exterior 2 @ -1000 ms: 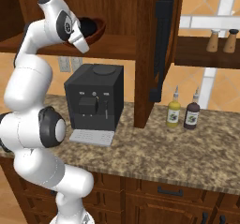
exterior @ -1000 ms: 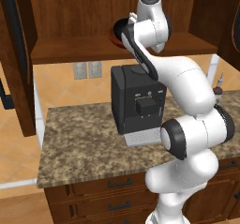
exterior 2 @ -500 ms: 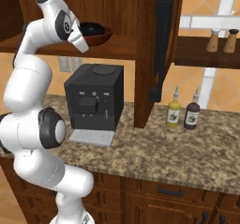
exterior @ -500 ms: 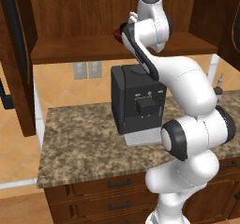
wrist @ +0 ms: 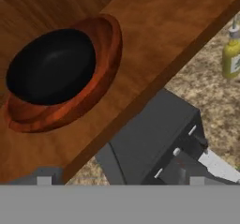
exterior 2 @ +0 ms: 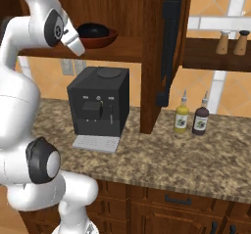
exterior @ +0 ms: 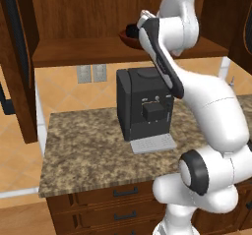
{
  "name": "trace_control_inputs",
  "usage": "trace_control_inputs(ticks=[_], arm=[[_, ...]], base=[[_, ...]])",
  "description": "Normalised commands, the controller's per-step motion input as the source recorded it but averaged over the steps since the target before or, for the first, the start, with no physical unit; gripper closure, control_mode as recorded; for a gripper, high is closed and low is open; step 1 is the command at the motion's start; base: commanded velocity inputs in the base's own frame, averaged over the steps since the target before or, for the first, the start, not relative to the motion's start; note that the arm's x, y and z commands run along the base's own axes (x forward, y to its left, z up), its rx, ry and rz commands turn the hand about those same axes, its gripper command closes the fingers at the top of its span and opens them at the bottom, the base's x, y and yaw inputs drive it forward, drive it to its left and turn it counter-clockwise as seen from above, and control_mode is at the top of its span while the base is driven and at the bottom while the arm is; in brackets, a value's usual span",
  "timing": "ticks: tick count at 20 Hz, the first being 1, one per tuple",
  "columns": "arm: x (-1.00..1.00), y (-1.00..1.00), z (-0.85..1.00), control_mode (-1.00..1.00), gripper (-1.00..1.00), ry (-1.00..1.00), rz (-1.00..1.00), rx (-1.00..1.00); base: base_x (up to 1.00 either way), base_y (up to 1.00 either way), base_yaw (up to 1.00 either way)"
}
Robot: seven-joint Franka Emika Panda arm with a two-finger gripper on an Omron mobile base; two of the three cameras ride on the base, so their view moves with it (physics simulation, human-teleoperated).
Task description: Pick up the bowls on the counter and stack them on top of one another in the open cabinet. Place the smaller bowl on top of the larger bowl.
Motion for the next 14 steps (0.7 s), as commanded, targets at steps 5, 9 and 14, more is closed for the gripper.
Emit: trace_control_inputs(ticks=[5, 9, 14], arm=[[-1.00, -0.06, -0.28, -1.00, -1.00, -0.10, 0.30, 0.00], [-0.84, -0.17, -0.08, -1.00, -1.00, 0.00, 0.10, 0.00], [-0.80, -0.02, -0.22, -1.00, -1.00, 0.03, 0.13, -0.02]], base=[[0.00, 0.00, 0.00], [0.00, 0.00, 0.00], [0.00, 0.00, 0.00]])
